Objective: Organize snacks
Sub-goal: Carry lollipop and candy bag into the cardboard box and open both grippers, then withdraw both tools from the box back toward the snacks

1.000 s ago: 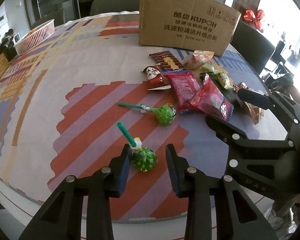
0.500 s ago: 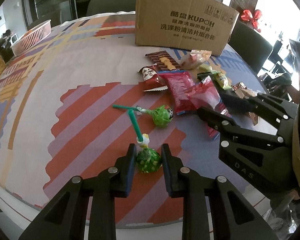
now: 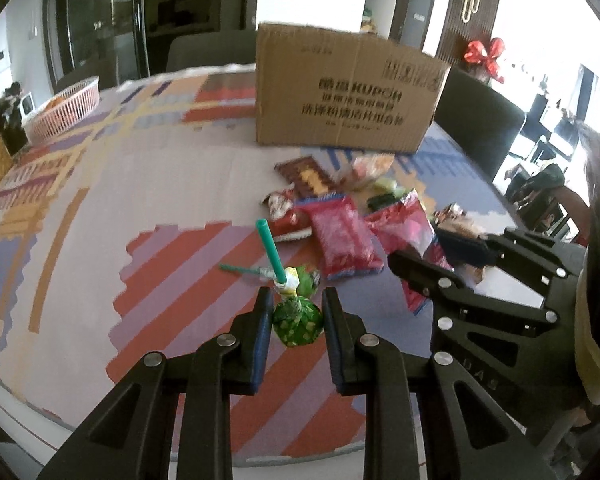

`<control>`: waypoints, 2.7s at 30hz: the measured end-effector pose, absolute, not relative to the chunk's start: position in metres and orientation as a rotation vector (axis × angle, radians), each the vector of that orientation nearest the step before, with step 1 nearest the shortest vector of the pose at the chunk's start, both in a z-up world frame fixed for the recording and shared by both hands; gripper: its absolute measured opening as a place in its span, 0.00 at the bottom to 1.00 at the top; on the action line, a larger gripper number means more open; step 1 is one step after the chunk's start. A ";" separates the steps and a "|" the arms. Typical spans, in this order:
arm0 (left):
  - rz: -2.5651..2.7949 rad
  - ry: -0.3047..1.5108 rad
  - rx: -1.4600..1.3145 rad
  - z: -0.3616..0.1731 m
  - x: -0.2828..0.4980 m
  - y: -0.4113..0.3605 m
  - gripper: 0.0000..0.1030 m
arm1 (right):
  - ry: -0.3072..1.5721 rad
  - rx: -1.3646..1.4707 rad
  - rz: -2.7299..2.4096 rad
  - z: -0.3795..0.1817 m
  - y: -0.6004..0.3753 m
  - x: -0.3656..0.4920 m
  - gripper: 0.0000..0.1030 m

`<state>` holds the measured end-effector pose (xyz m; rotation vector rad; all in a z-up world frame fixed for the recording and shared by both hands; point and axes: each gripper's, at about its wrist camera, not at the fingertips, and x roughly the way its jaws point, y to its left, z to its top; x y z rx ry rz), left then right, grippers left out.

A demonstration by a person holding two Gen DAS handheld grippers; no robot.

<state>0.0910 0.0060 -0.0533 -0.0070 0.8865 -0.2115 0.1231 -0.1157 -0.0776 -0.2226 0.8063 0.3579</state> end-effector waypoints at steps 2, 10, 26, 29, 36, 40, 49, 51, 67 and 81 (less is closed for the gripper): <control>-0.214 0.857 0.001 -0.045 0.091 0.004 0.25 | 0.791 -0.199 0.348 -0.071 -0.119 0.121 0.31; -0.226 0.738 0.036 -0.010 0.094 -0.005 0.25 | 0.709 -0.168 0.312 -0.041 -0.129 0.115 0.31; -0.252 0.580 0.064 0.050 0.138 -0.018 0.25 | 0.518 -0.131 0.214 0.030 -0.153 0.143 0.31; -0.263 0.572 0.061 0.060 0.157 -0.019 0.25 | 0.492 -0.123 0.199 0.043 -0.158 0.158 0.31; -0.288 0.545 0.083 0.086 0.200 -0.026 0.25 | 0.472 -0.097 0.171 0.066 -0.167 0.198 0.31; -0.303 0.538 0.095 0.097 0.227 -0.032 0.25 | 0.493 -0.078 0.170 0.072 -0.172 0.224 0.31; -0.314 0.634 0.072 0.094 0.297 -0.037 0.25 | 0.567 -0.050 0.151 0.071 -0.182 0.280 0.31; -0.320 0.664 0.062 0.091 0.310 -0.038 0.25 | 0.573 -0.052 0.143 0.071 -0.184 0.288 0.31; -0.289 0.793 0.025 0.064 0.340 -0.039 0.60 | 0.634 -0.049 0.088 0.062 -0.191 0.318 0.61; -0.202 0.651 0.052 0.086 0.253 -0.014 0.80 | 0.542 -0.061 0.052 0.071 -0.188 0.251 0.76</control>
